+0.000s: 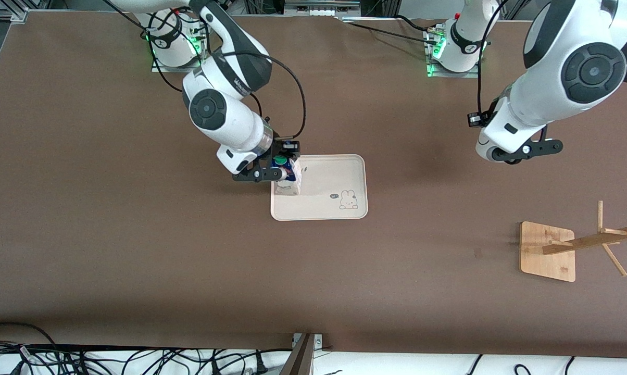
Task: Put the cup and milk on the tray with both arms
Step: 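Carry the carton onto the tray with the right gripper while the left lifts the mug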
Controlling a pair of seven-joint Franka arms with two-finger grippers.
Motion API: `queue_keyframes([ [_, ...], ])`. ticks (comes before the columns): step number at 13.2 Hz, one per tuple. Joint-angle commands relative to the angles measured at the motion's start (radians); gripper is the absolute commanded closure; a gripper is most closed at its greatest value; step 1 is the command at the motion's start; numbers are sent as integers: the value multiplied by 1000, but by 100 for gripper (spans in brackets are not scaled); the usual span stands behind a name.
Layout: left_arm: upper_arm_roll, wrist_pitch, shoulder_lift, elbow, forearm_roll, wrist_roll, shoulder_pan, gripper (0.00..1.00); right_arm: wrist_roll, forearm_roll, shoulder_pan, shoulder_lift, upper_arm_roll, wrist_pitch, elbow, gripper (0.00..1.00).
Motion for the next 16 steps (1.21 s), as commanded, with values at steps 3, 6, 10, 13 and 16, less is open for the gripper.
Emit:
queue_keyframes([
  [3,-2,-50,33,55,-42,-2,-16,100,-48,-20,27,25,-6,11,11,54],
  [6,-4,-64,34,55,-43,-2,-16,100,-54,-22,32,25,-6,13,11,54],
  [10,-4,-64,34,55,-43,-3,-16,100,-51,-27,32,30,-6,13,11,0],
  [13,-4,-67,36,57,-44,-3,-16,100,-59,-23,29,8,-7,-1,24,0],
  [16,-4,-67,36,57,-44,-8,-16,100,-61,-28,24,-105,-20,-114,29,0],
])
